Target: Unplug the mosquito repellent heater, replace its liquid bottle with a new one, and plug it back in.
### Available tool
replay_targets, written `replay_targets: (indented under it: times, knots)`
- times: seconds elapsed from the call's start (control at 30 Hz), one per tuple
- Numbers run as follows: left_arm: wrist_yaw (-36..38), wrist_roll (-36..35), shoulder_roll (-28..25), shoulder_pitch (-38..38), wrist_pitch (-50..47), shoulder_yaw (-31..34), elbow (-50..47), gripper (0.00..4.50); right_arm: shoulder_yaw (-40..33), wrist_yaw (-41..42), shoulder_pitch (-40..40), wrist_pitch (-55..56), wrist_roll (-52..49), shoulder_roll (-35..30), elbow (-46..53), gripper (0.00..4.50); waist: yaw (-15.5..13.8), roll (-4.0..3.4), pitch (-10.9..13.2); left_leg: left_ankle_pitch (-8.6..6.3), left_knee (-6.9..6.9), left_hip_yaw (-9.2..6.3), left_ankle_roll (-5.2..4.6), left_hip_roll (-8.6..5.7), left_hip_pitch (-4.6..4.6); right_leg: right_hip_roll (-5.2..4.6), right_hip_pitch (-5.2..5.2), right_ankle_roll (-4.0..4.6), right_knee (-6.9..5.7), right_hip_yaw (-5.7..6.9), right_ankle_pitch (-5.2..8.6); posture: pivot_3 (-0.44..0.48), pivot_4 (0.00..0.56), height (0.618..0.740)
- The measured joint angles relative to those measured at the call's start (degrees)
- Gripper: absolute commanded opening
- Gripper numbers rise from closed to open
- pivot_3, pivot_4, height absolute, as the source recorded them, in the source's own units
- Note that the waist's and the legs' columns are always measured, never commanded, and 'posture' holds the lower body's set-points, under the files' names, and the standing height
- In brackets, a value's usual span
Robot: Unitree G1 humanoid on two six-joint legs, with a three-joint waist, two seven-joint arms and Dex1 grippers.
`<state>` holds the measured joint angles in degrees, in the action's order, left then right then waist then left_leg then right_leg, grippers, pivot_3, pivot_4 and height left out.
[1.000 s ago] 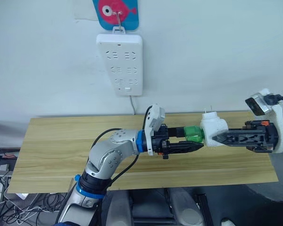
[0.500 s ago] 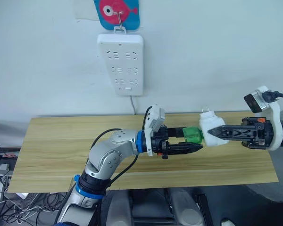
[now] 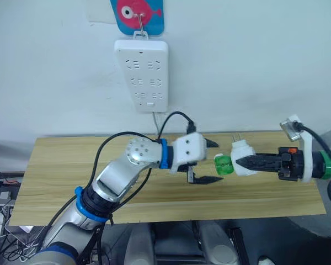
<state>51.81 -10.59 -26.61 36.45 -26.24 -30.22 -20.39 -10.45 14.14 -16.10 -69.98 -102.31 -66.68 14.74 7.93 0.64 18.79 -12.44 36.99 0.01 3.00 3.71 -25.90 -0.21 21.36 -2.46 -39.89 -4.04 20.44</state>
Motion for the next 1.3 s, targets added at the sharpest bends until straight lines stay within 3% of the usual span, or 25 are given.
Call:
replay_targets:
  times: [0.2, 0.7, 0.93, 1.2, 1.23, 1.3]
  knots:
    - [-4.34, 7.66, 3.12, 0.76, -2.21, -2.66, 0.64, 4.50, 1.55, -9.77, 1.38, 3.59, -3.23, 1.83, 2.65, 3.01, 0.04, 0.00, 0.00, 0.00, 0.01, -0.01, 0.00, -0.01, 0.00, 0.00, 0.00, 0.00, -0.05, -0.01, 0.00, -0.282, 0.315, 0.740]
    - [-8.92, 19.19, 7.67, 1.09, -4.58, -6.86, 3.04, 4.50, 4.09, -18.79, -0.02, 8.43, -8.74, 3.91, 4.18, 3.01, 0.03, 0.00, 0.00, 0.00, 0.01, -0.01, -0.01, 0.00, 0.00, 0.00, 0.00, 0.00, -0.06, -0.02, 0.00, -0.283, 0.327, 0.740]
    - [-8.84, 21.50, 7.79, 1.02, -4.55, -7.59, 3.57, 2.33, 4.80, -20.41, -0.32, 8.91, -9.13, 5.39, 4.18, 3.01, 0.03, 0.00, 0.00, 0.00, 0.01, -0.02, -0.01, 0.00, 0.00, 0.00, 0.00, 0.00, -0.06, -0.01, 0.00, -0.285, 0.329, 0.740]
    - [-8.54, 21.83, 7.45, 0.87, -1.69, -6.60, 5.22, 2.26, 5.12, -23.58, -0.17, 10.72, -9.05, 6.74, 6.28, 3.01, 0.08, 0.00, 0.00, 0.00, 0.01, -0.02, -0.01, 0.00, 0.00, 0.00, 0.00, 0.00, -0.07, -0.01, 0.00, -0.299, 0.327, 0.740]
    - [-8.56, 21.83, 7.39, 0.73, -0.97, -6.24, 5.38, 2.26, 5.07, -24.23, 0.06, 11.45, -8.97, 6.86, 7.18, 3.74, 0.08, 0.00, 0.00, 0.00, 0.01, -0.01, -0.01, 0.00, 0.00, 0.00, 0.00, 0.00, -0.07, -0.01, 0.00, -0.300, 0.327, 0.740]
    - [-8.67, 21.32, 7.96, 0.11, 0.38, -5.21, 6.20, 2.26, 4.61, -24.88, 1.16, 13.27, -8.94, 7.21, 9.34, 4.34, 0.05, 0.00, 0.00, 0.00, 0.01, -0.02, -0.01, 0.00, 0.00, -0.01, 0.00, 0.00, -0.07, 0.00, 0.00, -0.302, 0.326, 0.740]
